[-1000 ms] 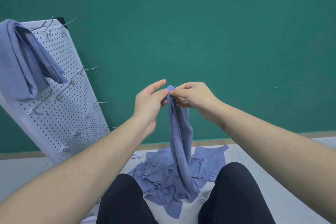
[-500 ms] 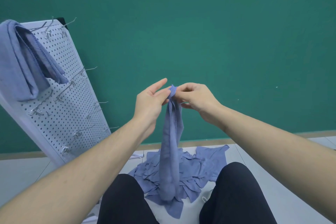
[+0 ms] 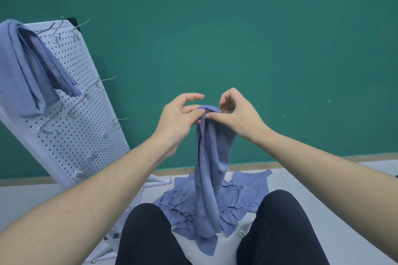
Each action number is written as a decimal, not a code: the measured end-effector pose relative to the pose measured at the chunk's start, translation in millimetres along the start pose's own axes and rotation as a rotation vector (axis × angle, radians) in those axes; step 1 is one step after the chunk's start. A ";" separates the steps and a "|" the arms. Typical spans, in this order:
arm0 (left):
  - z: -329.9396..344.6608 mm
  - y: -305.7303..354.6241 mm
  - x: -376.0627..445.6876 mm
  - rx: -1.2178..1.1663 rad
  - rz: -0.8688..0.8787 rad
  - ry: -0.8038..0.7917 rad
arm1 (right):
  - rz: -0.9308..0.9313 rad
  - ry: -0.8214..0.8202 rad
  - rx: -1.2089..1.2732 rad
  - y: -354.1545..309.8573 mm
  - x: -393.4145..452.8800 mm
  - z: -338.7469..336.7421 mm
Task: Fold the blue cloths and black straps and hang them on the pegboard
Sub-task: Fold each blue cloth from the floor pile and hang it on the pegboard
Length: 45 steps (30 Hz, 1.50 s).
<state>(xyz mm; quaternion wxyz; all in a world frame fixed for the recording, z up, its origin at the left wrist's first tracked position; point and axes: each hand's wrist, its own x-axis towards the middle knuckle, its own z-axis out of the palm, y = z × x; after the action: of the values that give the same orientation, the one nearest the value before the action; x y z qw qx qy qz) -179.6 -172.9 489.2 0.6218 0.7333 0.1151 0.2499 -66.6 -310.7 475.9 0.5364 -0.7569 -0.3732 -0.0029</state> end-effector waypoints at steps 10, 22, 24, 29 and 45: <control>-10.6 2.5 6.8 -0.076 0.045 0.065 | -0.234 -0.313 -0.363 27.6 -7.9 -35.7; -23.6 -6.2 5.9 0.482 0.153 0.008 | -0.023 -0.242 -0.026 -7.3 0.1 -46.9; -25.6 -5.3 5.0 0.433 0.172 0.011 | 0.125 -0.255 0.148 -12.7 1.1 -47.2; -29.3 -4.2 -0.3 0.311 0.231 0.018 | 0.441 -0.419 0.431 -16.7 4.9 -50.7; -18.0 -18.5 0.2 -0.429 -0.148 -0.008 | 0.259 -0.197 0.489 -32.1 2.1 -28.3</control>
<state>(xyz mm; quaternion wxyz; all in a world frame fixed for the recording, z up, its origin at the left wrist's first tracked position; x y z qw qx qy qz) -186.0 -153.7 473.1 0.7808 0.5746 0.1104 0.2194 -72.1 -327.9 514.8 0.6601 -0.6431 -0.3133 0.2293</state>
